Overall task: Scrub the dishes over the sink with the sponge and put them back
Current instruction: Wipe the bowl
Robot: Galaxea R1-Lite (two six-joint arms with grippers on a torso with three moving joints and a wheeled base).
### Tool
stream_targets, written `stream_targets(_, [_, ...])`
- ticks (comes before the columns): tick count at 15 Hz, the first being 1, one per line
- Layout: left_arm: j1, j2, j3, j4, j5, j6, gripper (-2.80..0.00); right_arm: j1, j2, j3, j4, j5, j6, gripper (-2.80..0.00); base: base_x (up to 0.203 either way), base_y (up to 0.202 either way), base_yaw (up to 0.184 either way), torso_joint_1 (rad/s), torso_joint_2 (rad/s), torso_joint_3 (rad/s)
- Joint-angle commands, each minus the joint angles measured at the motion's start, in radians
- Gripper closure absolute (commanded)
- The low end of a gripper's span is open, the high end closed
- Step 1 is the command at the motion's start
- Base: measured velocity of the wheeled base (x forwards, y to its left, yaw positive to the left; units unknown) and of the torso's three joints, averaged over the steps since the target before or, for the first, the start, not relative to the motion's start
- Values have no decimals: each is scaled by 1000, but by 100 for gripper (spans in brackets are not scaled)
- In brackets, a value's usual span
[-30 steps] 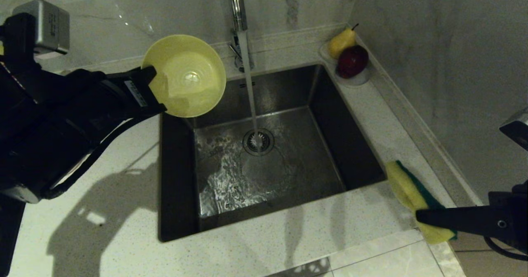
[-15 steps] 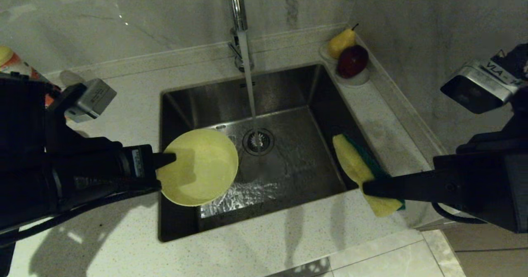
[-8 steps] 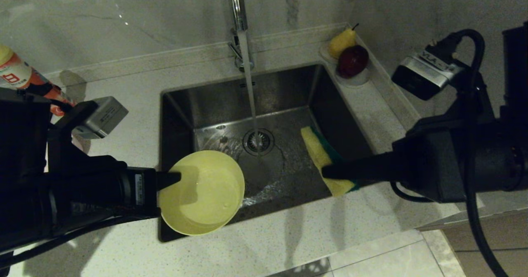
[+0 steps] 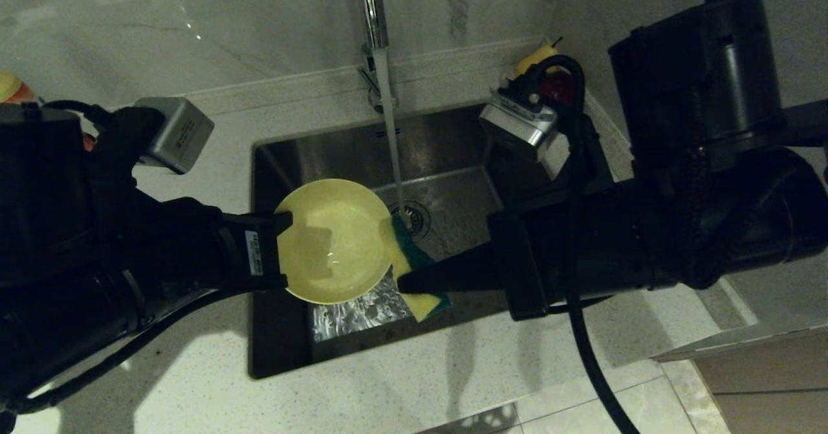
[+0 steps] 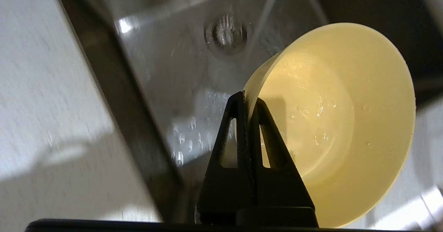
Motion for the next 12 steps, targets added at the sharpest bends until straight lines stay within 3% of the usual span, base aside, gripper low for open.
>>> stream_targets(1, [-39, 10, 24, -40, 12, 18, 0, 11, 94, -72, 5, -7, 4, 0, 0, 0, 0, 0, 0, 0])
stream_targets(8, [-64, 28, 137, -225, 27, 85, 0, 8, 176, -160, 5, -7, 8, 0, 0, 0, 0, 0, 0, 0])
stream_targets(12, [-64, 29, 150, -248, 25, 100, 0, 8, 185, -172, 5, -7, 8, 0, 0, 0, 0, 0, 0, 0])
